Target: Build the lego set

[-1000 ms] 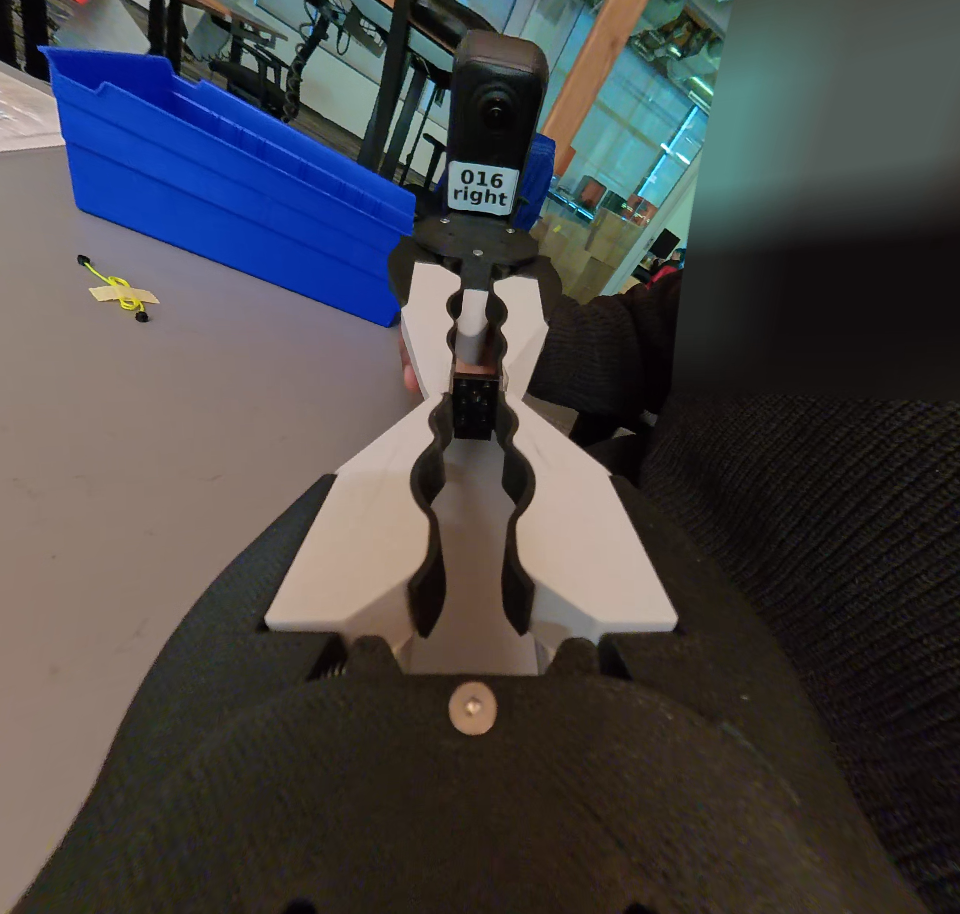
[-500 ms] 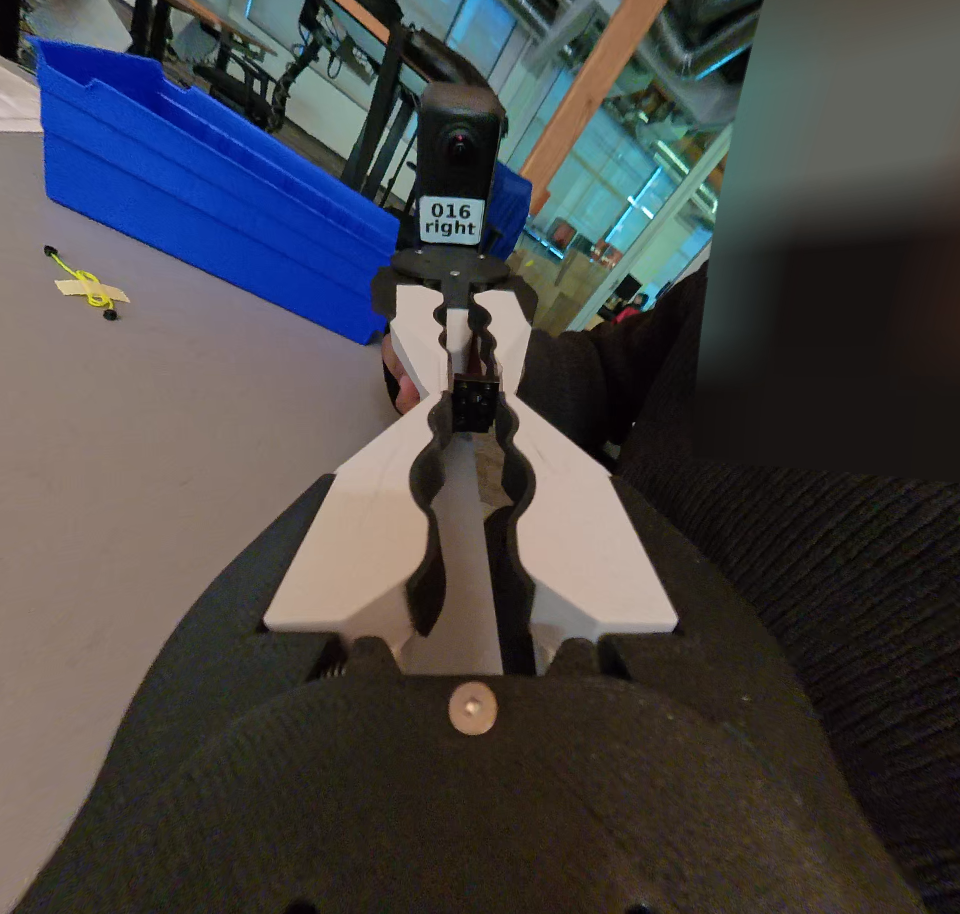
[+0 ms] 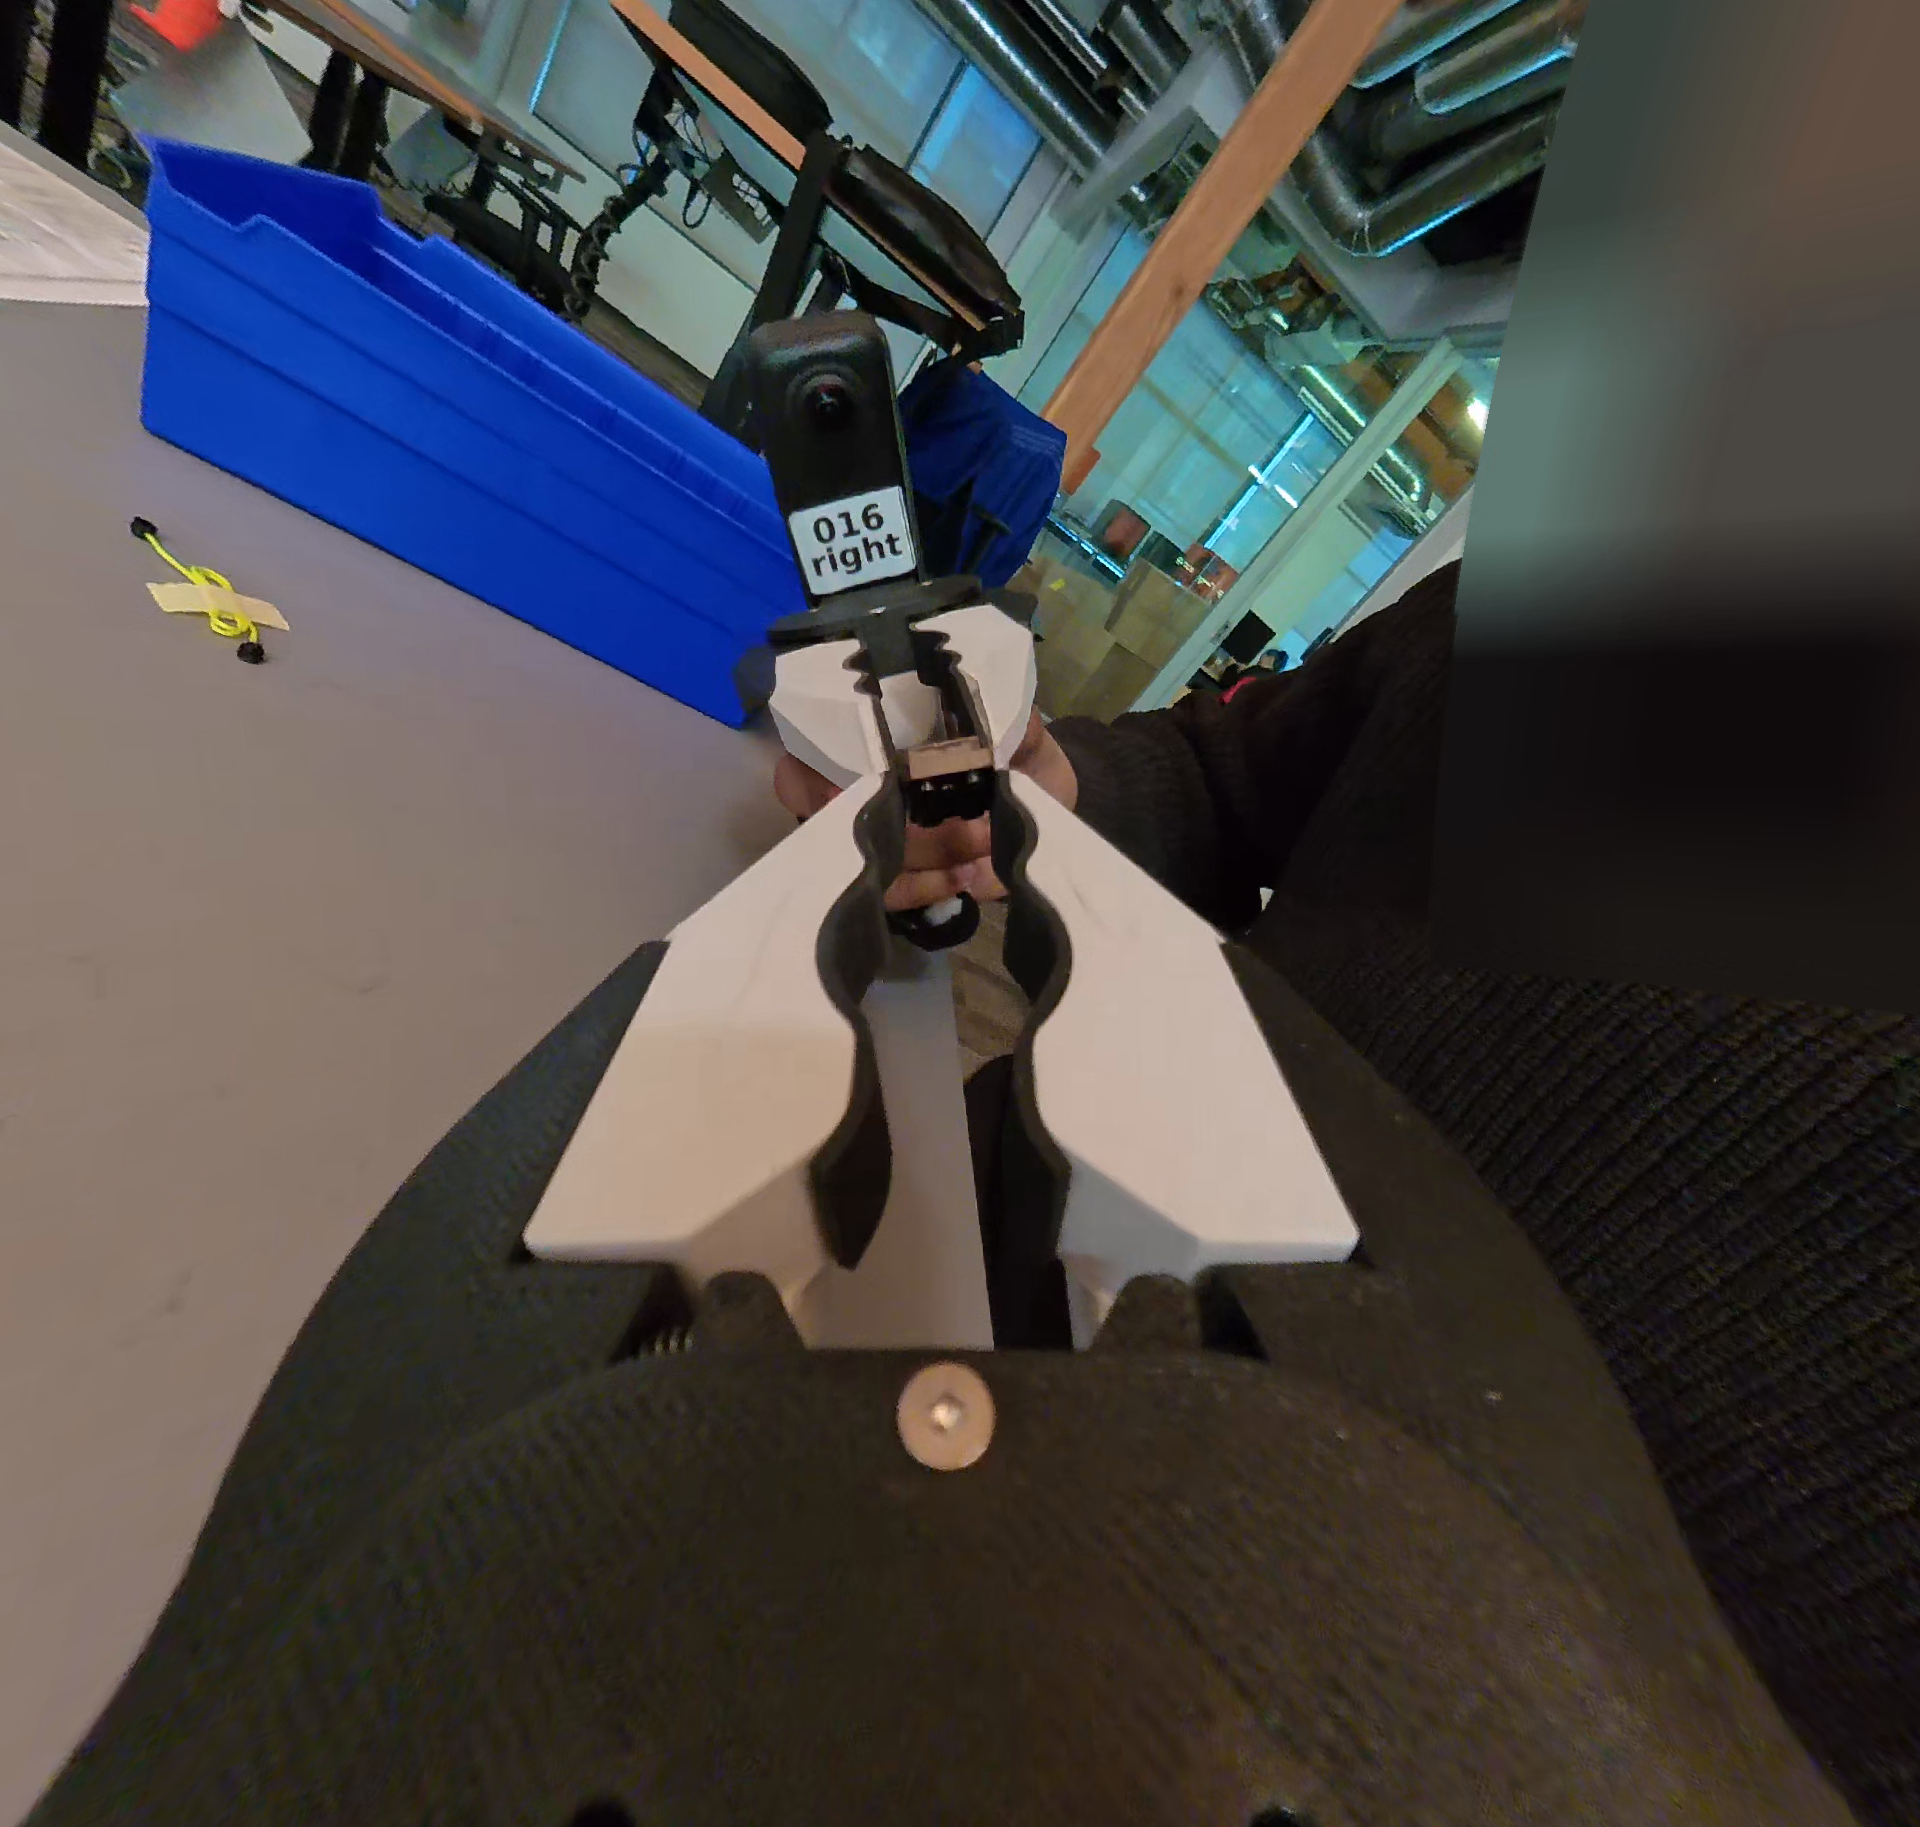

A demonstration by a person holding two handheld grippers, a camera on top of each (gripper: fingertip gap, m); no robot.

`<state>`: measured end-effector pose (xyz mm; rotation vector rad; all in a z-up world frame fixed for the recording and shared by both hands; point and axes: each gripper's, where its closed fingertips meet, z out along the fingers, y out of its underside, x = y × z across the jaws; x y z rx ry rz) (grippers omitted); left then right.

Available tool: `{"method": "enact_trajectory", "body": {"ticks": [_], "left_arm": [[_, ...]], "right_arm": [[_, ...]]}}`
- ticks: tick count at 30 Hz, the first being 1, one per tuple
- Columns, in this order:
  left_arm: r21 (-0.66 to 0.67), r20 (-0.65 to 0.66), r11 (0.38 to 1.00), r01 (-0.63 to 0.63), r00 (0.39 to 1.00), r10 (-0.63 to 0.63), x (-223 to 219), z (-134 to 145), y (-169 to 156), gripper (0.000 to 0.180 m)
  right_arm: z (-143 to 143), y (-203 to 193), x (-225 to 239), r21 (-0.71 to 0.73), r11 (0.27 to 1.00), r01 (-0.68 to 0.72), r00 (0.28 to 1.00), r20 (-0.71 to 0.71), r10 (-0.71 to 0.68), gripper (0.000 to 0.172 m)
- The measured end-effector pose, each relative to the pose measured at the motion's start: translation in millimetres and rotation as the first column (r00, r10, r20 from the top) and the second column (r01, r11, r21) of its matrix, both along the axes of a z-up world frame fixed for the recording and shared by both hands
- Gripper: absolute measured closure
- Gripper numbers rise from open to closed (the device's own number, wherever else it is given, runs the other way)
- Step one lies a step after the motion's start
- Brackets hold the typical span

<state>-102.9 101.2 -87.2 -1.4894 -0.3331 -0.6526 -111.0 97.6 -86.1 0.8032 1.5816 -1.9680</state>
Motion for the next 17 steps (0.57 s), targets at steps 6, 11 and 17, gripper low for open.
{"method": "enact_trajectory", "body": {"ticks": [6,11,17], "left_arm": [[-0.005,-0.047,0.998,-0.060,0.997,0.060,-4,-5,3,0.164],[-0.023,-0.201,0.988,-0.151,0.969,0.144,-17,-8,-6,0.141],[-0.110,-0.299,0.993,-0.036,0.954,0.002,5,-26,-5,0.155]], "right_arm": [[-4,4,-5,-0.128,0.991,-0.031,0.983,0.177,0.054,0.157],[-13,10,-6,-0.120,0.988,-0.092,0.961,0.250,0.120,0.157],[-22,0,8,-0.210,0.955,-0.208,0.873,0.401,0.278,0.157]]}}
